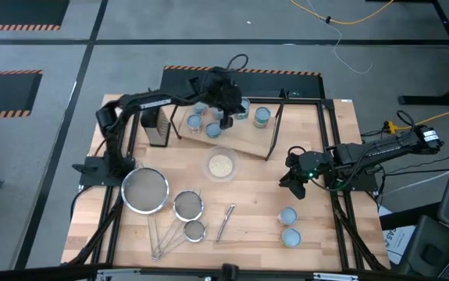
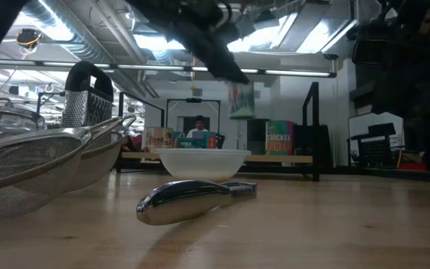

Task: Pick and place cans onto a shelf
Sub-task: Put the canned mixed vegetables on the shelf

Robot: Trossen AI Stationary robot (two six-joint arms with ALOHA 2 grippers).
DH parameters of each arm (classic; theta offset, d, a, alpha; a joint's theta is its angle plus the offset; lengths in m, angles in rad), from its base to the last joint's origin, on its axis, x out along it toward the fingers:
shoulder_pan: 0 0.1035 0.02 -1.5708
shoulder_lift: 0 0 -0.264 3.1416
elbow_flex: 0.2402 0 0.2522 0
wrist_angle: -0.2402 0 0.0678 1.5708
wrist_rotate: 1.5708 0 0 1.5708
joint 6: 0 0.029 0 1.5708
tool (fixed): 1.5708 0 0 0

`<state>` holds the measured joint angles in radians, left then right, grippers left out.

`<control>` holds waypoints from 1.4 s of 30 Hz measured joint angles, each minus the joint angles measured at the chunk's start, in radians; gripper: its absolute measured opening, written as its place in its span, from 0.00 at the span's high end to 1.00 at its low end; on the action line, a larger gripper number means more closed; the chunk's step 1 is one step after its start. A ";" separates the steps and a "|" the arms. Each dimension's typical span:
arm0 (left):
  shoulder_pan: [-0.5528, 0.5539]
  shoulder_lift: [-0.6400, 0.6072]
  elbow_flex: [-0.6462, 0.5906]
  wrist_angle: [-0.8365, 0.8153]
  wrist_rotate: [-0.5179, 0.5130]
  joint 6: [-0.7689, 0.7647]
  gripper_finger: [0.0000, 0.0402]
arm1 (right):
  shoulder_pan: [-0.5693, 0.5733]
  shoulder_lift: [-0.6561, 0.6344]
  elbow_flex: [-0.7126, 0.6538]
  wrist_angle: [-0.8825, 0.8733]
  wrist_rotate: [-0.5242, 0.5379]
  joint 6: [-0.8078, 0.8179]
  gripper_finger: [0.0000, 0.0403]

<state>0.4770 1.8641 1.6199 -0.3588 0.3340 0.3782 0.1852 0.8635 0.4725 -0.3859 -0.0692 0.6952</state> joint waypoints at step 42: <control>0.017 0.161 0.000 0.006 -0.146 0.023 0.88 | 0.000 0.000 0.000 0.000 -0.001 0.002 0.74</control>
<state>0.4938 2.0247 1.6203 -0.3532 0.1881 0.4007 0.1852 0.8639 0.4725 -0.3861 -0.0706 0.6975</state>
